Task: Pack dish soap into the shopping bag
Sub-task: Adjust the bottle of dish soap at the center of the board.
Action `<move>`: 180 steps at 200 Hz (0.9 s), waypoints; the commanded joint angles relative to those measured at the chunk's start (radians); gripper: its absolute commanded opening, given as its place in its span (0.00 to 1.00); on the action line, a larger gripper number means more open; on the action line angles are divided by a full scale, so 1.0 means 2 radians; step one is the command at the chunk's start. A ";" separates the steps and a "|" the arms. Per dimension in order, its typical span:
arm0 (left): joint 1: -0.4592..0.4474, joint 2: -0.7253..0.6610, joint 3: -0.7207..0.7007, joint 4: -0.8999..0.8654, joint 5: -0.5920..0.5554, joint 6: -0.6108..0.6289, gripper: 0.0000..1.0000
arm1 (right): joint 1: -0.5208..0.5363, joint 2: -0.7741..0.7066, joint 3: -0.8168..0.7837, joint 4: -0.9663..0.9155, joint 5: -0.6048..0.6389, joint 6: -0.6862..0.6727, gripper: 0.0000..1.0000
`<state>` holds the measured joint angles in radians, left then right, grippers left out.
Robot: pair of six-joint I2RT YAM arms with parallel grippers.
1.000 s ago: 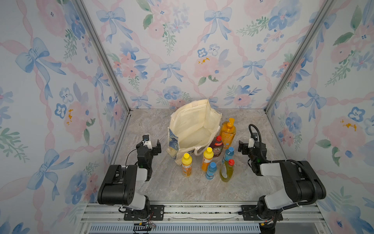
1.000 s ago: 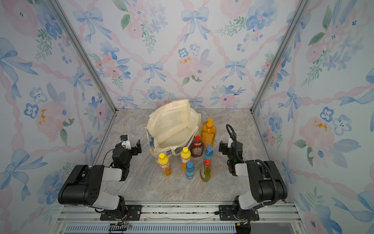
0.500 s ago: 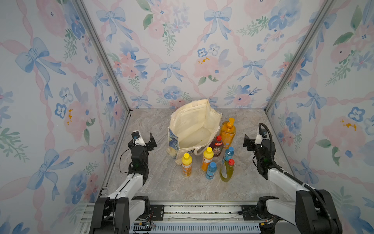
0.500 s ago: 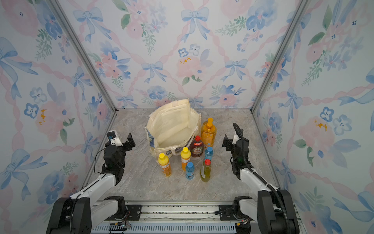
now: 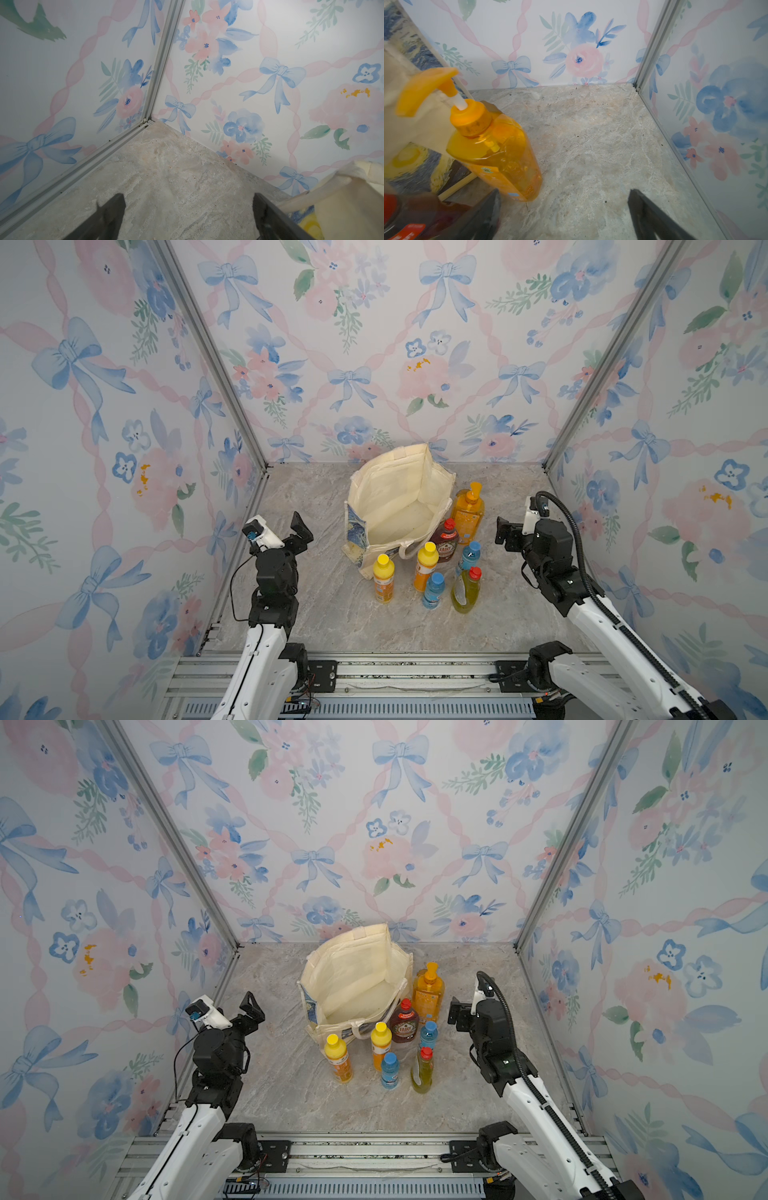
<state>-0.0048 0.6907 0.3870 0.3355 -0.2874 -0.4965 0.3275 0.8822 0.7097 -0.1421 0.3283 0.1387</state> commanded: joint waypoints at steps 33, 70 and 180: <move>-0.002 0.021 0.099 -0.103 0.038 -0.058 0.98 | 0.040 0.062 0.113 -0.098 0.014 0.024 0.98; -0.028 0.041 0.125 -0.109 0.054 -0.058 0.98 | 0.044 0.115 0.153 -0.093 -0.036 0.043 0.96; -0.080 0.112 0.192 -0.101 0.091 -0.047 0.98 | 0.062 0.255 0.243 -0.029 -0.001 0.049 0.94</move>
<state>-0.1558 0.9016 0.7040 0.1349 -0.1371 -0.5991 0.4461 1.3437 1.1316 -0.2111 0.2787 0.2092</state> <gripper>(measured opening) 0.980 0.959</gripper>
